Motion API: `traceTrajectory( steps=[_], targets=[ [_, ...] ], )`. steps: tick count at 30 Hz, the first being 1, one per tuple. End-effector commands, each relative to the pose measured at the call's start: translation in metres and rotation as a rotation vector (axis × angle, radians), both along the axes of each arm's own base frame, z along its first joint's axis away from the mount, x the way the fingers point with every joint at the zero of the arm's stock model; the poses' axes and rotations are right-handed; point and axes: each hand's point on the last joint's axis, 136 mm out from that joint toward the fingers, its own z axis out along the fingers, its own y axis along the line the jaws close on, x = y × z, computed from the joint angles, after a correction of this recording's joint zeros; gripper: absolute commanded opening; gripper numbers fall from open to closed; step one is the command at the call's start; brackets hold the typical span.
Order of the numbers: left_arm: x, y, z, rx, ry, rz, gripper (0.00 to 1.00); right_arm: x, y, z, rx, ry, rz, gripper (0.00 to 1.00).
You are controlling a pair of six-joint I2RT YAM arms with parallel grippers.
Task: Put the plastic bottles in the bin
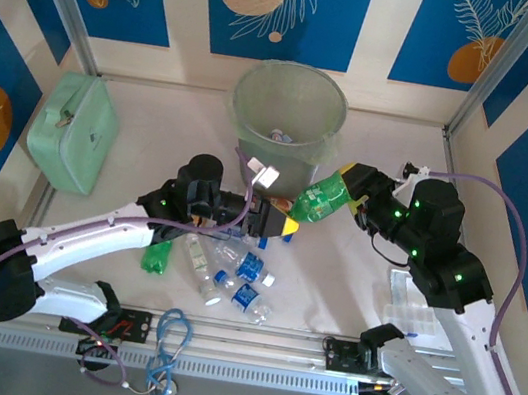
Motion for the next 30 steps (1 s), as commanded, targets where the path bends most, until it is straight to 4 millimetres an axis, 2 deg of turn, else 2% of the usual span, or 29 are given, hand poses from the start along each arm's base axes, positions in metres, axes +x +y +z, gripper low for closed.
traceTrajectory(
  steps=[1,4,7,11,17,21,25,30],
  targets=[
    [-0.003,-0.002,0.013,-0.031,-0.038,-0.011,0.25,-0.002,-0.001,-0.001,0.007,-0.006,0.005,0.51],
    [-0.002,0.0,0.013,-0.024,-0.044,0.0,0.2,-0.003,-0.001,-0.001,0.001,-0.005,0.004,0.51],
    [0.0,0.002,0.012,-0.017,-0.056,0.019,0.17,-0.003,-0.002,-0.004,-0.007,0.003,0.001,0.57],
    [0.002,0.004,0.01,0.004,-0.073,0.039,0.13,-0.006,-0.01,-0.012,-0.058,0.03,-0.022,0.77],
    [0.004,0.008,0.019,-0.001,-0.119,0.068,0.11,-0.014,-0.027,-0.021,-0.155,0.064,-0.062,0.88],
    [0.008,0.013,0.026,0.008,-0.159,0.103,0.08,-0.021,-0.044,-0.021,-0.227,0.078,-0.101,0.89],
    [0.021,0.02,0.035,0.041,-0.221,0.191,0.08,-0.03,-0.06,-0.021,-0.298,0.097,-0.144,0.89],
    [0.037,0.027,0.057,0.059,-0.288,0.283,0.1,-0.037,-0.066,-0.026,-0.326,0.107,-0.149,0.89]
  ],
)
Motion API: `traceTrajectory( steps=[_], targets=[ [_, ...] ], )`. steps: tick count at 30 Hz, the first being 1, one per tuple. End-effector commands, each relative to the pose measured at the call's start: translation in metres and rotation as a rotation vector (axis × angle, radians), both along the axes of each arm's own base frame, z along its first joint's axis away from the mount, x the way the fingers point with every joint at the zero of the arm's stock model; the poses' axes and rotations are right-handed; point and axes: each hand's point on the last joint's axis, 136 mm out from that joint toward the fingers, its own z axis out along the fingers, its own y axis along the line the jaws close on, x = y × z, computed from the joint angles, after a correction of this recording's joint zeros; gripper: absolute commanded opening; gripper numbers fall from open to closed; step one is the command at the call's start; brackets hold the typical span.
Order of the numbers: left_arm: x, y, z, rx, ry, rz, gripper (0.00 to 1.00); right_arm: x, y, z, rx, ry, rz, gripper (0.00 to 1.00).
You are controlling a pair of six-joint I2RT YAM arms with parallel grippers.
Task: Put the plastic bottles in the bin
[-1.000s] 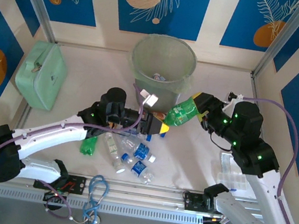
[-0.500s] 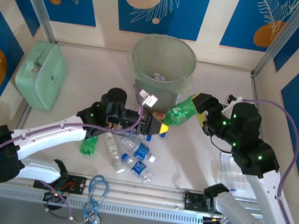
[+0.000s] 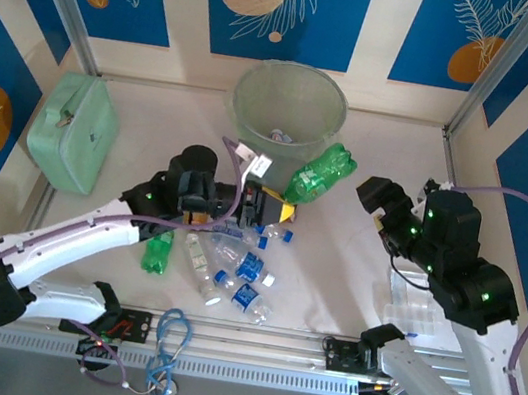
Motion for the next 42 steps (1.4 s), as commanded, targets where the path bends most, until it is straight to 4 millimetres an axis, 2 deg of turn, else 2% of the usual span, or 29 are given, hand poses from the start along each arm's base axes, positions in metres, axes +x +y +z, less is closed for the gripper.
traceTrajectory(
  steps=[1,6,8,14,20,25,30,38,40,42],
  targets=[
    [0.013,0.012,0.034,-0.015,-0.111,0.091,0.1,-0.008,-0.011,-0.011,-0.061,0.03,-0.019,0.89],
    [0.038,0.022,0.058,-0.002,-0.146,0.182,0.09,-0.012,-0.007,-0.028,-0.049,0.069,0.003,0.88],
    [0.053,0.028,0.067,0.018,-0.152,0.229,0.08,-0.013,-0.002,-0.038,-0.042,0.091,0.021,0.87],
    [0.106,0.04,0.075,0.073,-0.114,0.359,0.08,-0.017,0.009,-0.063,-0.038,0.157,0.066,0.86],
    [0.176,0.051,0.069,0.144,-0.042,0.477,0.07,-0.018,0.021,-0.08,-0.034,0.194,0.099,0.85],
    [0.218,0.059,0.05,0.227,0.005,0.567,0.06,-0.021,0.025,-0.084,-0.053,0.205,0.112,0.85],
    [0.236,0.062,0.034,0.315,0.008,0.603,0.06,-0.023,0.023,-0.087,-0.062,0.216,0.108,0.85],
    [0.255,0.077,-0.009,0.44,0.073,0.645,0.06,-0.021,0.026,-0.088,-0.059,0.223,0.111,0.85],
    [0.256,0.076,-0.011,0.442,0.078,0.638,0.16,-0.02,0.027,-0.088,-0.063,0.223,0.115,0.85],
    [0.257,0.077,-0.011,0.441,0.078,0.643,0.33,-0.019,0.028,-0.089,-0.064,0.227,0.119,0.85]
  ],
)
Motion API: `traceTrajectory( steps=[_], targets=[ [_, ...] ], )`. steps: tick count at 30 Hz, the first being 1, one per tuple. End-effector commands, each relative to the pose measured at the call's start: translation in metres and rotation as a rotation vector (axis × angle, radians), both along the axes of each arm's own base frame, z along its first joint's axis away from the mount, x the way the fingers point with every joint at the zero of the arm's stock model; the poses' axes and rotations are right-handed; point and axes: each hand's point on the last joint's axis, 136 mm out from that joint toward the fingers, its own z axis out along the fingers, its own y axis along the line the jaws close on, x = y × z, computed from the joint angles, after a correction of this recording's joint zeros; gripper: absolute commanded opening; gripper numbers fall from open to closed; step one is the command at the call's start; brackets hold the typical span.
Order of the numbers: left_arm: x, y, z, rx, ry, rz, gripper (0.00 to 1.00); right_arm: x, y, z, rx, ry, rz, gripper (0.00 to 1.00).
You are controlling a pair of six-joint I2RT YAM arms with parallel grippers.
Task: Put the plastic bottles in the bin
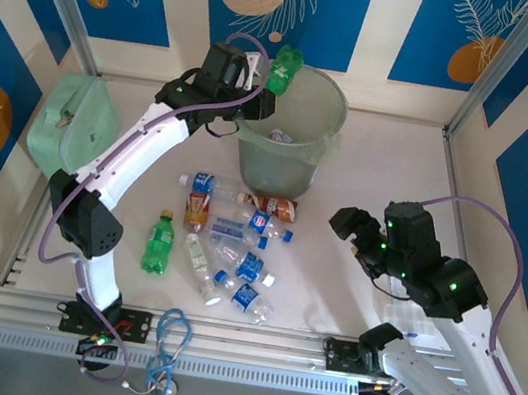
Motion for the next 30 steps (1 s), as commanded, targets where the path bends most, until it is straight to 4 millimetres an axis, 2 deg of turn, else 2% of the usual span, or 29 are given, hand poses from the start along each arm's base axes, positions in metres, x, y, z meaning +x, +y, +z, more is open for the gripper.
traceTrajectory(
  steps=[1,4,8,14,19,23,27,30],
  targets=[
    [0.005,0.006,0.008,0.013,-0.021,0.012,0.4,0.002,0.003,0.0,0.0,0.003,0.001,0.85],
    [0.004,0.006,0.014,-0.002,-0.032,0.013,0.55,0.004,0.005,0.002,-0.002,0.001,0.007,0.85],
    [0.0,0.008,0.024,-0.015,-0.047,0.01,0.65,0.006,0.006,0.004,-0.009,-0.003,0.012,0.85],
    [-0.021,0.024,0.049,-0.026,-0.102,0.027,0.69,0.008,0.01,0.006,-0.016,-0.012,0.029,0.85],
    [-0.056,0.057,0.059,0.009,-0.153,0.058,0.72,0.009,0.013,0.006,-0.03,-0.018,0.048,0.85],
    [-0.096,0.107,0.032,0.095,-0.147,0.147,0.8,0.008,0.015,0.007,-0.032,-0.027,0.059,0.85],
    [-0.138,0.157,-0.024,0.172,-0.05,0.241,0.91,0.009,0.02,0.003,-0.033,-0.029,0.074,0.85],
    [-0.164,0.183,-0.074,0.223,0.063,0.297,0.94,0.011,0.026,-0.003,-0.034,-0.016,0.087,0.85]
  ],
)
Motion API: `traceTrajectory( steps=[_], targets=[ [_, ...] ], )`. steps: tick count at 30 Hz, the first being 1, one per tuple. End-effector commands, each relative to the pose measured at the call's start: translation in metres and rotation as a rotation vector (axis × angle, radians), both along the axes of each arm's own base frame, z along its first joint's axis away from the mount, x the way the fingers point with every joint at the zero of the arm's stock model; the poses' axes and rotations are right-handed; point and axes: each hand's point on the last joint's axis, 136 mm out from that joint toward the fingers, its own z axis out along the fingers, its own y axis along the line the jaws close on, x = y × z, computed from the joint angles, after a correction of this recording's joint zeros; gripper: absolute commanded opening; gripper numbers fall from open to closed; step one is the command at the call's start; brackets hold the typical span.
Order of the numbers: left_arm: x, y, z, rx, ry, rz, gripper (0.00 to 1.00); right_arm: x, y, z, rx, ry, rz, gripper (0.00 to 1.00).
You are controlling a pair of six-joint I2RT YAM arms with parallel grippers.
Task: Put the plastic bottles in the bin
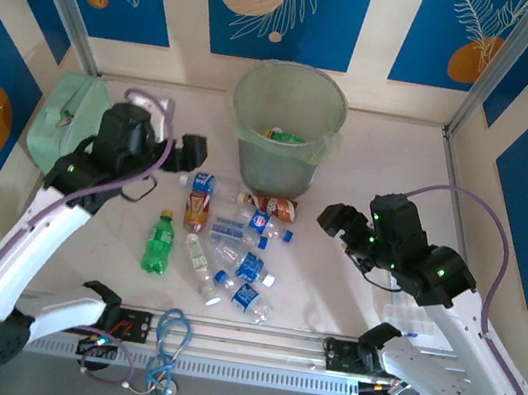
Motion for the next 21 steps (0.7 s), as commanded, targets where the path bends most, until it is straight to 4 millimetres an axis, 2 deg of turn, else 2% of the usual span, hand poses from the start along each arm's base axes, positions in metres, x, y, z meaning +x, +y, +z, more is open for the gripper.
traceTrajectory(
  steps=[1,6,8,15,21],
  targets=[
    [-0.023,0.031,-0.071,0.093,0.188,0.092,0.94,0.005,0.007,-0.001,-0.005,-0.015,0.012,0.85],
    [-0.048,0.051,-0.143,0.135,0.372,0.164,0.98,0.006,0.017,-0.007,-0.009,-0.006,0.033,0.85],
    [-0.05,0.054,-0.161,0.129,0.411,0.186,1.0,0.006,0.02,-0.008,-0.01,-0.003,0.041,0.86],
    [-0.054,0.059,-0.195,0.131,0.501,0.233,0.95,0.006,0.024,-0.01,-0.029,0.008,0.052,0.87],
    [-0.062,0.061,-0.215,0.126,0.551,0.254,0.93,0.007,0.026,-0.013,-0.026,0.013,0.047,0.87]
  ],
)
